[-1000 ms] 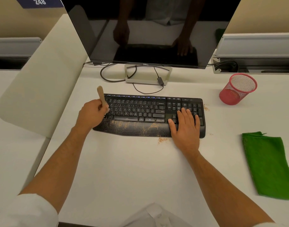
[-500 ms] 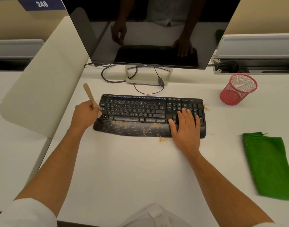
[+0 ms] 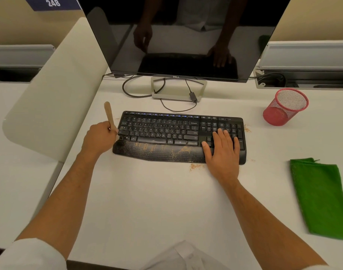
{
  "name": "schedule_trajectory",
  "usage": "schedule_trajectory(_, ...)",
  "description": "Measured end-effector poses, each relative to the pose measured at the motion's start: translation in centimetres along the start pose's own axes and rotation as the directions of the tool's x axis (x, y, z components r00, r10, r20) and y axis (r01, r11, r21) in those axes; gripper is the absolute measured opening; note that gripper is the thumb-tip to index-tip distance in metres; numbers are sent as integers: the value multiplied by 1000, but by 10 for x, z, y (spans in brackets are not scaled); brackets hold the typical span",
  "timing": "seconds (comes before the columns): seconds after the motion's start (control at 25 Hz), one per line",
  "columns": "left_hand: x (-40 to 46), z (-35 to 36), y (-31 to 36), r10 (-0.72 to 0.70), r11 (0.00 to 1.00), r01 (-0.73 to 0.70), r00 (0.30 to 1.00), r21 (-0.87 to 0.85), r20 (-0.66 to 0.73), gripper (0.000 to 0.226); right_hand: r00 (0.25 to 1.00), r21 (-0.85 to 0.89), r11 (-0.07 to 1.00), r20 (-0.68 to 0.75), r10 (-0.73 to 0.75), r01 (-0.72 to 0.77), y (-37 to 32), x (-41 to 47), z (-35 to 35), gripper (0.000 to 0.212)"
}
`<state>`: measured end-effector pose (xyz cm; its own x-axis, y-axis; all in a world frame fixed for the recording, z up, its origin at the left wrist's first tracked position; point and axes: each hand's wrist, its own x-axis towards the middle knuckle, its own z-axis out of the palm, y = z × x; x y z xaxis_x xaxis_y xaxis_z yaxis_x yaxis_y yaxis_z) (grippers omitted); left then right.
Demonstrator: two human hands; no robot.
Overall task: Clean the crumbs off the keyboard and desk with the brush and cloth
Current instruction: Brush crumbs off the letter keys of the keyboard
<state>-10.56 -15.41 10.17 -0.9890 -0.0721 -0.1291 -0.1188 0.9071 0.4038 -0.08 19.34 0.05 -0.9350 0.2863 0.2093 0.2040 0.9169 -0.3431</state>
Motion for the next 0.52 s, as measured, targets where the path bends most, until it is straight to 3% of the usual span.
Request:
schedule_trajectory(0.08,-4,6,4,44,989,-52,997,-142,-60,15,1000,-4,1000,3,2,-2,0,0,-1,63)
schedule_trajectory(0.16,-8,14,1,68,965,-68,998,-253,-11,14,1000,0,1000,11,2,-2,0,0,-1,63)
schedule_trajectory(0.28,-7,16,-12,91,990,-85,994,-109,53,19,1000,-11,1000,19,3,-3,0,1,-1,64)
schedule_trajectory(0.4,-1,7,-25,81,993,-84,996,82,29,23,1000,-12,1000,19,0,0,0,1,-1,64)
schedule_trajectory(0.52,4,4,-29,108,994,-108,994,22,-2,18,1000,-12,1000,27,4,-4,0,1,-1,64)
